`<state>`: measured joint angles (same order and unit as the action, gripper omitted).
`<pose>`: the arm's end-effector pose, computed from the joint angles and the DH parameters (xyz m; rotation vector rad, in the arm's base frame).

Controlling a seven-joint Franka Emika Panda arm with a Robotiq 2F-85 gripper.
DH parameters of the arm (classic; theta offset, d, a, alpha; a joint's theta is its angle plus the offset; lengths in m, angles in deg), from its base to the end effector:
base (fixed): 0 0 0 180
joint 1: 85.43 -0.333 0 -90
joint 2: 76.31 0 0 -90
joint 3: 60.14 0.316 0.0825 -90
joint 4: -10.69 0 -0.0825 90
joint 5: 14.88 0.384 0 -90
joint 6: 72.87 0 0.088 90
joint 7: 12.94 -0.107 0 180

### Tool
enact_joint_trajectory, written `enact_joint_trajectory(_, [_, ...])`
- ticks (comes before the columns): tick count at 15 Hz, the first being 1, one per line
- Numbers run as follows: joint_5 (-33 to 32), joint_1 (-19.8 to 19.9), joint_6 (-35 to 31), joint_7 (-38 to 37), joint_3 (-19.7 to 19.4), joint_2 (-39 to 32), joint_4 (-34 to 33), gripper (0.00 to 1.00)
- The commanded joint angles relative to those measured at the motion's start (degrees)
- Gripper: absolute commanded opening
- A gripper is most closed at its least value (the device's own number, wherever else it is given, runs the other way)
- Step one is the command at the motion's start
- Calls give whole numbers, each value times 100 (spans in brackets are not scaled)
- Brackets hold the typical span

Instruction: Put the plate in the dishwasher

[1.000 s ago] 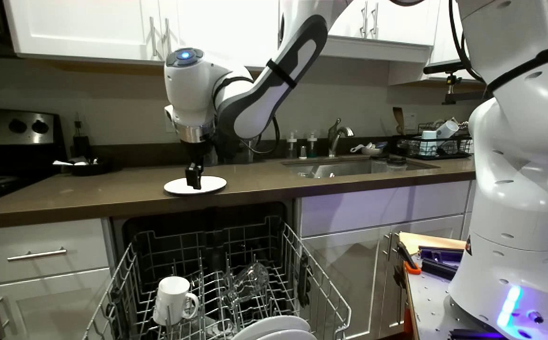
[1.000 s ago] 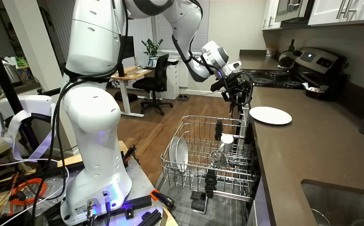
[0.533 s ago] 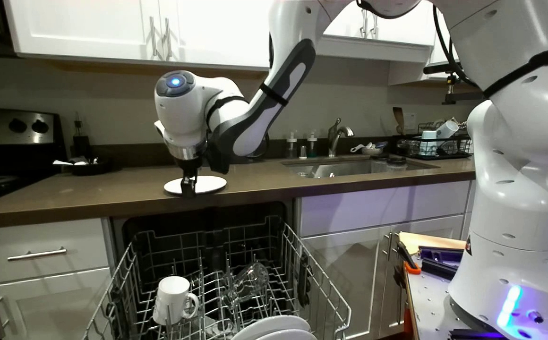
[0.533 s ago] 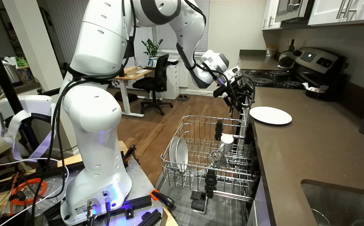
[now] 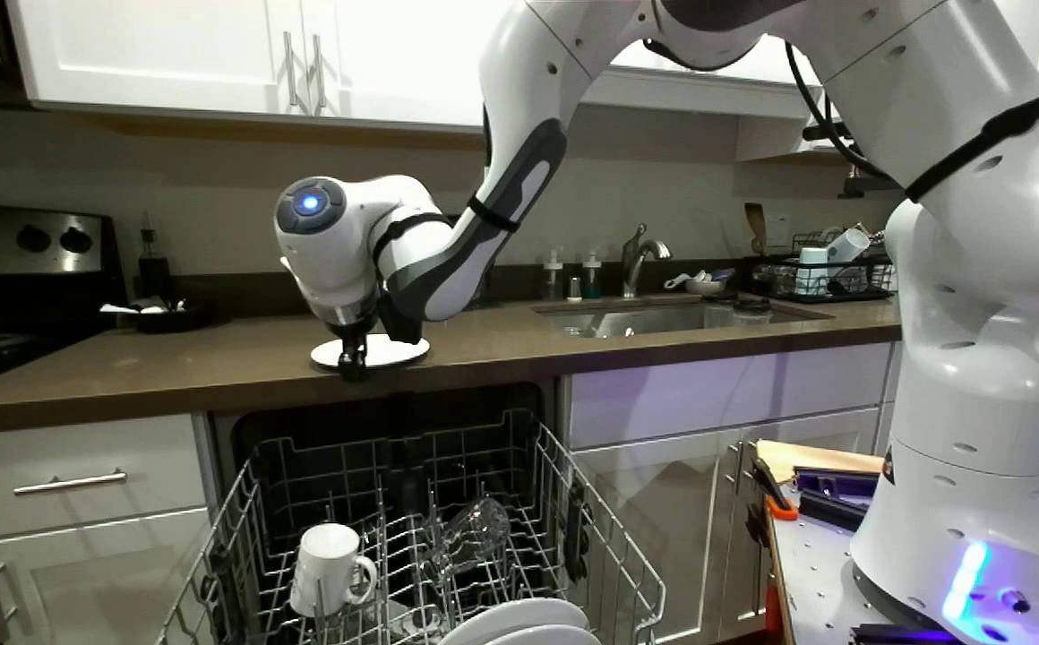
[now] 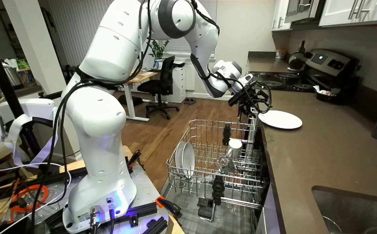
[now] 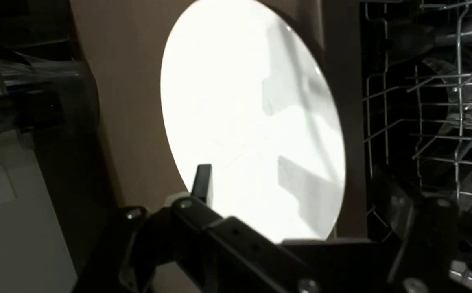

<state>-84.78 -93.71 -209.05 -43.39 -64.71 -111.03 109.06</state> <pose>0.6821 0.0401 0.2482 2.2223 0.5322 0.3565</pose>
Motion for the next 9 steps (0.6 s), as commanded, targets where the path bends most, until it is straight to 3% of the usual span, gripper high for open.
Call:
enact_joint_trajectory(1, [-192,-17,305,-44,-13,-302,-377,97])
enact_joint_trajectory(2, [-203,-14,361,-40,-14,-353,-436,87])
enact_joint_trajectory(6, [-206,-1,569,-10,-24,-507,-597,88])
enact_joint_trajectory(7, [-204,0,613,1,-27,-537,-623,69])
enact_joint_trajectory(9, [-196,-6,661,10,-20,-556,-630,62])
